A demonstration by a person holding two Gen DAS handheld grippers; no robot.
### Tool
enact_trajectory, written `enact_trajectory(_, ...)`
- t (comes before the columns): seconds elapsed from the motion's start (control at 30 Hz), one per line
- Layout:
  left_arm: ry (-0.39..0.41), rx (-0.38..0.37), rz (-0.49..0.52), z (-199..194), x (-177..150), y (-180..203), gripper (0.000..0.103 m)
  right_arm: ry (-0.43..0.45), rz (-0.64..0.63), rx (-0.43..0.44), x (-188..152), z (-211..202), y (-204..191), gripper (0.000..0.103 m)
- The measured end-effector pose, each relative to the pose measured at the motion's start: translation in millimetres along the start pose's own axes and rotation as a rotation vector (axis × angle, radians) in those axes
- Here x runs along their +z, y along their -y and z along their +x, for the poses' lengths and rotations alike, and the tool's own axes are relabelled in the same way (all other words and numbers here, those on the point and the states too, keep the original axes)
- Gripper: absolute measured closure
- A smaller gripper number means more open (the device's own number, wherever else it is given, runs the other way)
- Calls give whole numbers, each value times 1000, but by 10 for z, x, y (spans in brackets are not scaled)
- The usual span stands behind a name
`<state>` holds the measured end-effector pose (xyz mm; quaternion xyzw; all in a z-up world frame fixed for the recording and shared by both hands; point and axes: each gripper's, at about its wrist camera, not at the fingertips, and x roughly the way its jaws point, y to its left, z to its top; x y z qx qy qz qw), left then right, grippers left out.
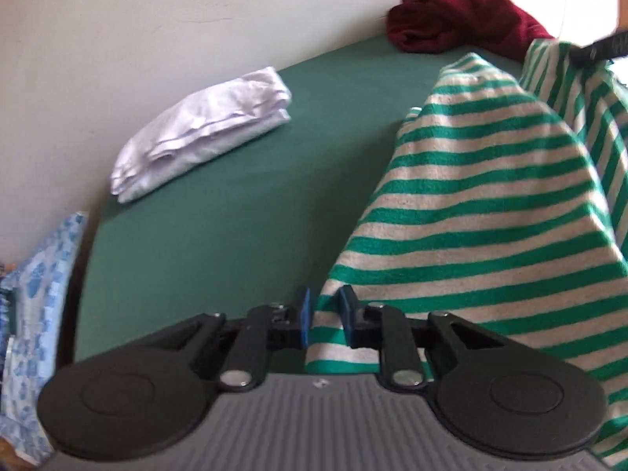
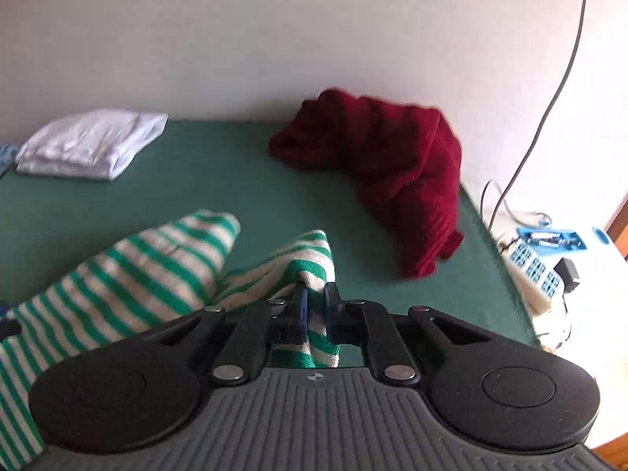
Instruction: Fold clothes
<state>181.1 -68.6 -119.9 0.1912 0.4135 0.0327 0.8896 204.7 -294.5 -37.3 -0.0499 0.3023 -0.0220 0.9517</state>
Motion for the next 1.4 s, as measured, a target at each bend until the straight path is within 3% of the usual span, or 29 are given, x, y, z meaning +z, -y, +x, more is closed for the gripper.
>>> enact_trajectory(0.03, -16, 104, -5, 68, -4, -91, 101, 31, -7, -25, 116, 24, 10, 96)
enact_trajectory(0.1, -90, 252, -82, 234, -70, -453, 102, 94, -22, -74, 349, 71, 28, 96)
enact_trajectory(0.2, -177, 273, -284, 349, -289, -1176, 102, 167, 32, -92, 648, 164, 147, 95)
enact_trajectory(0.23, -192, 255, -349, 339, -364, -1387, 102, 159, 42, -64, 696, 260, 180, 94)
enact_trajectory(0.3, -192, 168, -469, 223, -508, -1725, 101, 102, -26, -111, 655, 529, 122, 79)
enact_trajectory(0.33, -176, 122, -492, 148, -550, -1749, 99, 70, -95, -215, 553, 639, 64, 66)
enact_trajectory(0.4, -141, 48, -468, 15, -592, -1608, 95, 7, -233, -423, 345, 860, -52, 57)
enact_trajectory(0.43, -124, 11, -455, -51, -613, -1538, 83, 9, -228, -437, 247, 819, -76, 51)
enact_trajectory(0.47, -106, -26, -443, -118, -634, -1467, 63, 11, -222, -450, 149, 776, -99, 44)
enact_trajectory(0.57, -59, -134, -394, -300, -678, -1213, 45, 27, -79, -160, 24, 399, -227, 42)
enact_trajectory(0.7, -27, -243, -254, -453, -613, -591, 44, -19, -5, 322, 48, 49, -662, 39)
enact_trajectory(0.73, -19, -263, -232, -501, -610, -464, 47, -36, -18, 397, 52, -1, -827, 38)
enact_trajectory(0.83, -13, -340, -225, -630, -647, -184, 65, -76, -118, 492, 19, -27, -1406, 34)
enact_trajectory(0.9, -38, -410, -257, -668, -727, -93, 60, -108, -197, 470, -53, 63, -1744, 33)
enact_trajectory(1.0, 9, -343, -183, -839, -895, 94, 58, -177, -240, 343, -150, 341, -1998, 40)
enact_trajectory(1.07, 36, -302, -113, -937, -990, 195, 57, -218, -225, 286, -202, 507, -2048, 75)
enact_trajectory(1.1, 40, -310, -101, -964, -1010, 192, 57, -207, -178, 296, -207, 515, -1966, 78)
enact_trajectory(1.13, 43, -318, -89, -990, -1030, 189, 58, -210, -154, 297, -197, 518, -1906, 95)
enact_trajectory(1.23, 82, -337, -105, -1048, -975, 14, 58, -142, 0, 344, -139, 321, -1571, 97)
enact_trajectory(1.3, 112, -360, -141, -1079, -896, -183, 41, -94, 68, 296, -169, 132, -1265, 97)
enact_trajectory(1.37, 154, -390, -168, -1079, -814, -328, 11, -80, 136, 232, -244, -20, -931, 96)
enact_trajectory(1.4, 177, -401, -165, -1079, -779, -354, 8, -133, 168, 196, -330, -2, -781, 96)
